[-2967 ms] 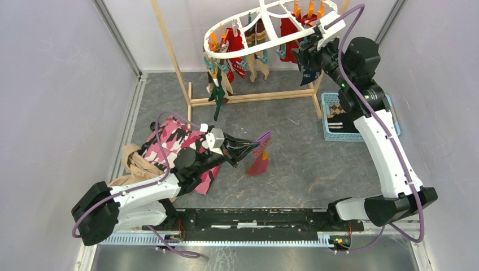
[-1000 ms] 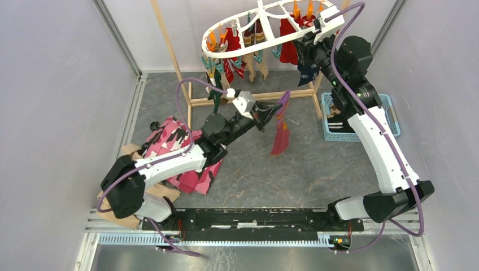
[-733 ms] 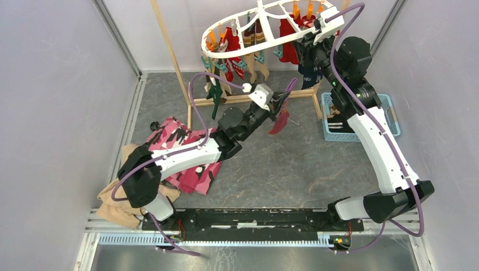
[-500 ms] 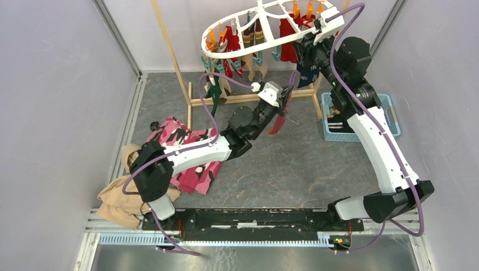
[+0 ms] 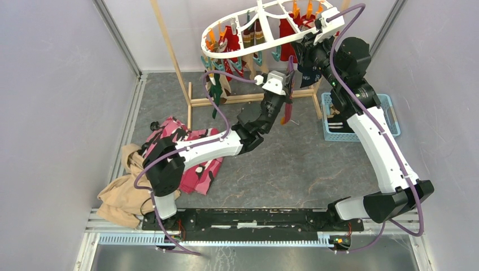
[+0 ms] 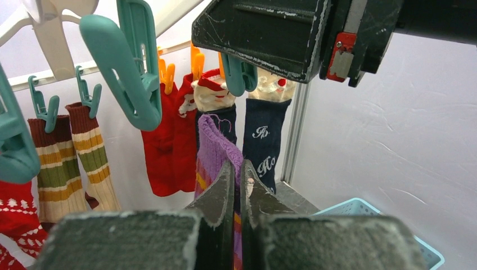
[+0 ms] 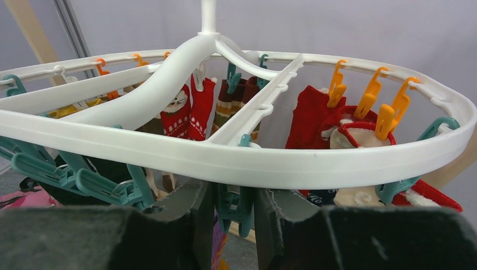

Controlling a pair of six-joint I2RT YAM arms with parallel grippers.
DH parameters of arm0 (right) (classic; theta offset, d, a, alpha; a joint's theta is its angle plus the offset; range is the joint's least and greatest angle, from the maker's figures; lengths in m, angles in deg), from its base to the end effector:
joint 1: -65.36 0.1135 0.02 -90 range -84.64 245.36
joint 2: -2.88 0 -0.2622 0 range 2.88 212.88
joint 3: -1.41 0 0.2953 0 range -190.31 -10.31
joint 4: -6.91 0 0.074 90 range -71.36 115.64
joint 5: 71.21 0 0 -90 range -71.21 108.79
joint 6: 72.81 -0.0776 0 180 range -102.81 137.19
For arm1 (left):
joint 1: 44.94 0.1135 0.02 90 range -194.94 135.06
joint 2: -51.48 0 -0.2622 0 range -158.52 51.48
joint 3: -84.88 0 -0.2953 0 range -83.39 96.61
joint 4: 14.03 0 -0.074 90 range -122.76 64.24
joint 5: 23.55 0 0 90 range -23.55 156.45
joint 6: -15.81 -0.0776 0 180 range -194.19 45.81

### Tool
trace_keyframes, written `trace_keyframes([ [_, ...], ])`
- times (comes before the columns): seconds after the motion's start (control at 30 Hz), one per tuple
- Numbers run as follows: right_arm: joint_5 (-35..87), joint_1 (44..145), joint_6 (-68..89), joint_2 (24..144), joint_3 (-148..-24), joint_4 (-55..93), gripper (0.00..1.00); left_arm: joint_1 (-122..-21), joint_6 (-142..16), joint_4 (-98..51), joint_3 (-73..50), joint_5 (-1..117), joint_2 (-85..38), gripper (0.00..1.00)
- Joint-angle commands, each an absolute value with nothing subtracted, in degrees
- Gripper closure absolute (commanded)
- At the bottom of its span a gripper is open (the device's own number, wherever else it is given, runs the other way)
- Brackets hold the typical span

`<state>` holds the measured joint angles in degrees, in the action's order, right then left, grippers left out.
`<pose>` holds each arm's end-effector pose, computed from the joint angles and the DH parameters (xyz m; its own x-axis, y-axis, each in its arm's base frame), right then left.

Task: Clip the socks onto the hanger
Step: Clamp the sock onto the hanger.

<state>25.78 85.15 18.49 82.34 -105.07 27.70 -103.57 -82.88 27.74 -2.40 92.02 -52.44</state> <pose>0.3593 0.1393 0.5218 0.1123 0.0165 -0.9935 -0.4475 0.8936 -0.0358 0.2872 -0.4067 0.3839 0.3489 -0.3104 -0.8843 0.5301 0.8435 -0.0869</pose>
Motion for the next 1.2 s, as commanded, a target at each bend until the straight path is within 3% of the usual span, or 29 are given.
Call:
trace_keyframes([
  [0.0, 26.1, 85.4, 17.3, 81.8, -104.7, 25.6, 0.88, -103.8, -83.6, 30.2, 1.5, 93.0, -53.7, 0.98],
  [1.17, 26.7, 85.7, 17.3, 81.0, -104.0, 25.6, 0.89, -103.2, -78.9, 25.0, 6.7, 90.5, -56.5, 0.98],
])
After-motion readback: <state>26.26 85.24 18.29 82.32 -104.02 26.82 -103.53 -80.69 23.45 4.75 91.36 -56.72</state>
